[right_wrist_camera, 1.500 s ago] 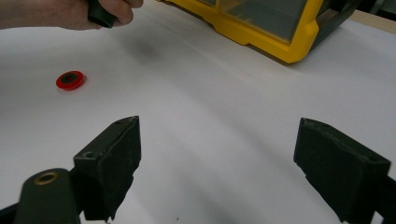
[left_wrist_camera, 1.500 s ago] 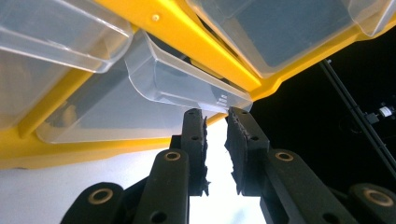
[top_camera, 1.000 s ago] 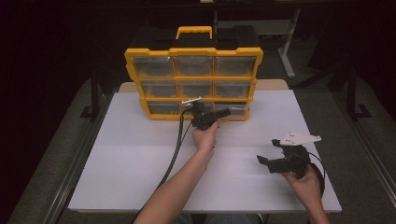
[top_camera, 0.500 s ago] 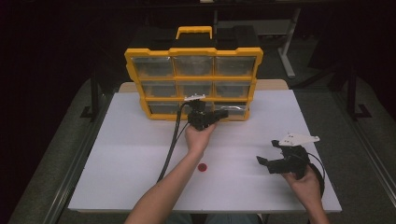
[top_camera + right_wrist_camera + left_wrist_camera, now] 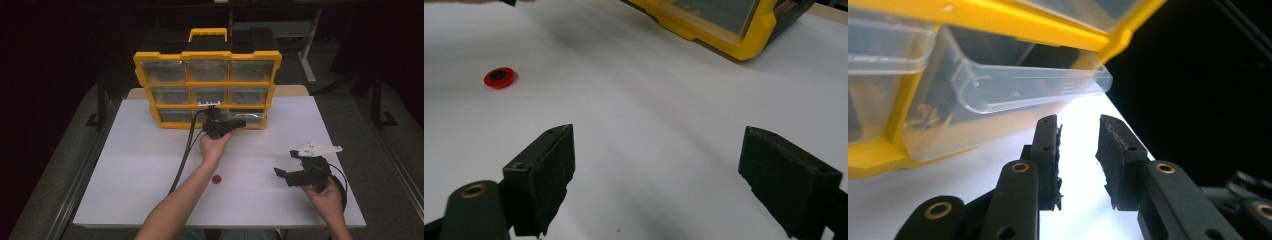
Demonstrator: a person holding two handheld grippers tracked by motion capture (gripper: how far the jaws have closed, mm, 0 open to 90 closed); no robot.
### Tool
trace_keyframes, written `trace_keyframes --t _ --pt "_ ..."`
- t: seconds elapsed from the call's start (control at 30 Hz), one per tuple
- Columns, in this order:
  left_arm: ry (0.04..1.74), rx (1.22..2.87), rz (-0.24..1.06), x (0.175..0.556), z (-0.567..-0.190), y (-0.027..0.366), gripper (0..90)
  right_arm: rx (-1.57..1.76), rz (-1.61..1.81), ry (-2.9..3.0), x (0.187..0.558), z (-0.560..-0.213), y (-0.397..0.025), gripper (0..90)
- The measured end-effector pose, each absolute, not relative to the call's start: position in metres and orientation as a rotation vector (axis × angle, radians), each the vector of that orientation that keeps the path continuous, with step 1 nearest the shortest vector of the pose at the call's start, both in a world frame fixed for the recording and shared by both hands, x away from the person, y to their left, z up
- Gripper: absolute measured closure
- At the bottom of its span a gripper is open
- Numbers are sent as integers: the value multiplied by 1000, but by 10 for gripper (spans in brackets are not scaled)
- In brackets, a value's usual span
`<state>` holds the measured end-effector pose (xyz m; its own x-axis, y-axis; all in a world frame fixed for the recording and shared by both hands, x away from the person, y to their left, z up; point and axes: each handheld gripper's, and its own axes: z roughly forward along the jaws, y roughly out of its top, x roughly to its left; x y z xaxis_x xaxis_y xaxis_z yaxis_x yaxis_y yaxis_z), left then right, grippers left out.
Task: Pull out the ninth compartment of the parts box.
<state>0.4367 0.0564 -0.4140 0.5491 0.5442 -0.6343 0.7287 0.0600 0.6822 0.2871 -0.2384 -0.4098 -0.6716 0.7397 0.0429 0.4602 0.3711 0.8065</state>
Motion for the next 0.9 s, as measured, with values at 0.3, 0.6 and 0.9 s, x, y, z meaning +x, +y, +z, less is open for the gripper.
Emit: trace_keyframes --t 0.3,0.6,0.9 --pt "1064 1651 -108 434 -414 50 681 1056 1210 2301 287 -409 -243 140" --pt "1017 1704 -78 432 -412 50 660 1057 1205 2309 286 -409 -239 141" --pt "638 1988 211 432 -368 47 583 1048 1205 2313 288 -409 -238 141"
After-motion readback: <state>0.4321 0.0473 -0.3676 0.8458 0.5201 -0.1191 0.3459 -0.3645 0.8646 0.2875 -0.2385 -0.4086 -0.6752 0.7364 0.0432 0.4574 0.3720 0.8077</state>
